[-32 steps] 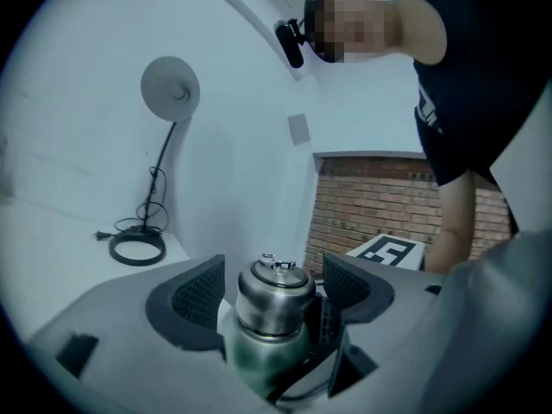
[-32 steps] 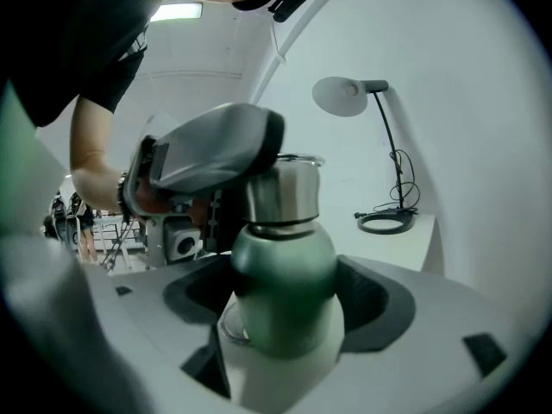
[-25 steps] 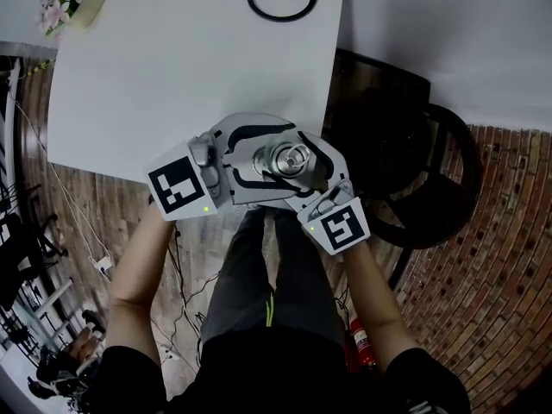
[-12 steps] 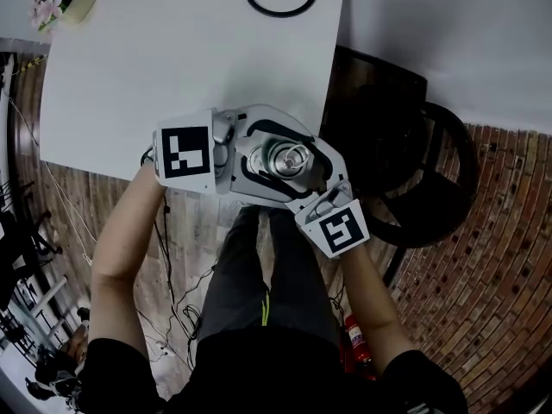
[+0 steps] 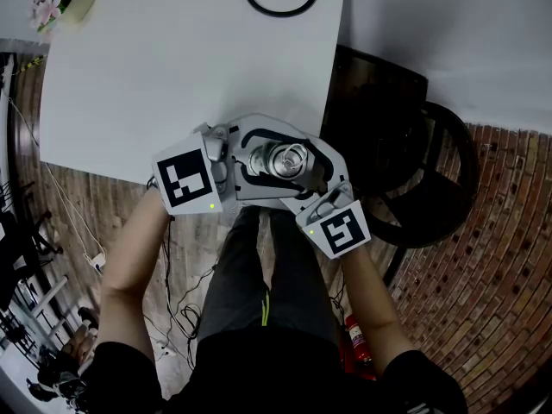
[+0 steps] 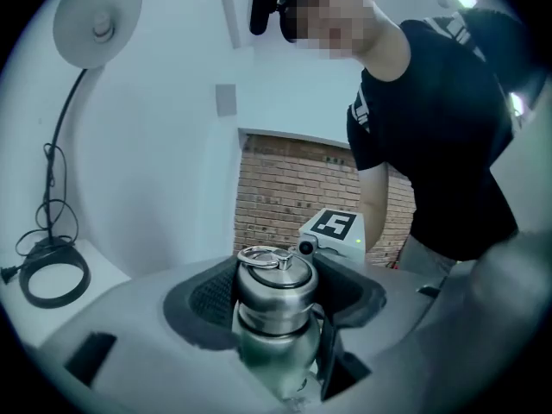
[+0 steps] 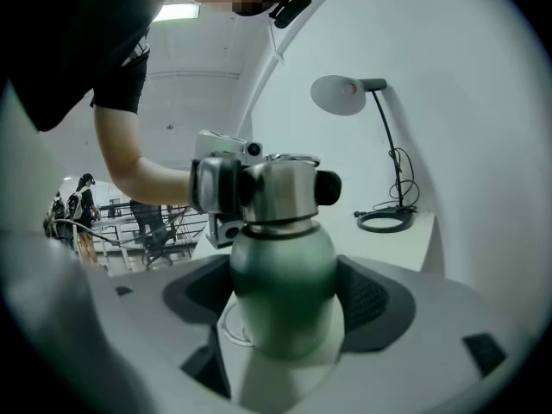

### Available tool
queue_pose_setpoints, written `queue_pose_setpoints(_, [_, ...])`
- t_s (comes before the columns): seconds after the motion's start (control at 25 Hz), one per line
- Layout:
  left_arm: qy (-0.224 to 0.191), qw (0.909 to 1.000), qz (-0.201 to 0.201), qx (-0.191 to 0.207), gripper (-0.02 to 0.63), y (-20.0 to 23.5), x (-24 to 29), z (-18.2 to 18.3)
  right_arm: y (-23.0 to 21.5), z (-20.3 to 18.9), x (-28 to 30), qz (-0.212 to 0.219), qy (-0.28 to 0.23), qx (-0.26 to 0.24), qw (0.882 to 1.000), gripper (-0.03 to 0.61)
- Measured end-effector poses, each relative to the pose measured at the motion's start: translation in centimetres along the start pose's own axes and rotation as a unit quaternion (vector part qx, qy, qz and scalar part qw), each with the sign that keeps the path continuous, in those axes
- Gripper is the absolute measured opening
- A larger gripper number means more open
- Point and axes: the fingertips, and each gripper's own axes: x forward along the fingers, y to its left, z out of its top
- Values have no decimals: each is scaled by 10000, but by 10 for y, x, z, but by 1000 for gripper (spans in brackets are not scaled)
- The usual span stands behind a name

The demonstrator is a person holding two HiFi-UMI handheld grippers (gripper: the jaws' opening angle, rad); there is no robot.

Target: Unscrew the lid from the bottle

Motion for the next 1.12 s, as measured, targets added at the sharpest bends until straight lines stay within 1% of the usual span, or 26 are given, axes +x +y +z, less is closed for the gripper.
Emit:
queue_pose_setpoints(0.12, [-34, 9971, 757, -117, 276, 6, 0, 0, 0, 0, -1, 7, -13, -14, 10000, 339])
queue_pose_setpoints(0.16, [-8, 9944, 1044, -139, 276, 8, 0, -1, 0, 0, -1, 1, -19, 11, 10000, 339])
queue_pose_setpoints(0.24, [32, 9864, 1638, -95, 275, 12, -2, -1, -1, 0, 0, -7, -30, 47, 10000, 339])
queue_pose_setpoints(0.32, [-50, 9752, 2211, -14, 275, 17, -5, 0, -1, 0, 1, -13, -21, 71, 10000, 339])
queue_pose_setpoints(0.44, [-425, 9528, 3006, -88, 275, 22, -12, 1, -1, 0, 2, -32, 2, 79, 10000, 339])
queue_pose_setpoints(0.52, [-607, 9398, 3362, -133, 275, 23, -16, 0, -1, 1, 3, -29, 14, 22, 10000, 339])
queue_pose_setpoints(0.56, [-634, 9363, 3452, -98, 275, 23, -17, 1, -1, 0, 3, -27, 22, 11, 10000, 339])
queue_pose_setpoints(0.64, [-639, 9340, 3515, 14, 273, 23, -16, 3, -1, 0, 2, -28, 26, 19, 10000, 339])
queue_pose_setpoints(0.76, [-636, 9331, 3538, 33, 273, 26, -16, 4, -2, 0, 3, -24, 63, 23, 10000, 339])
queue_pose_setpoints(0.88, [-589, 9327, 3556, -95, 273, 26, -17, 2, -1, -2, 4, 13, 233, 19, 9997, 339])
queue_pose_setpoints(0.96, [-537, 9344, 3520, -103, 273, 25, -16, 2, 0, -2, 4, 51, 321, -24, 9995, 340])
queue_pose_setpoints(1.04, [-518, 9359, 3485, -25, 273, 26, -14, 3, -1, 2, 1, 84, 310, -141, 9994, 339])
queue_pose_setpoints(1.08, [-540, 9352, 3498, -52, 273, 27, -15, 4, -2, 4, -3, 88, 322, -190, 9993, 339])
queue_pose_setpoints(1.12, [-569, 9335, 3537, -173, 273, 28, -16, 2, -3, 6, -7, 78, 349, -213, 9991, 339])
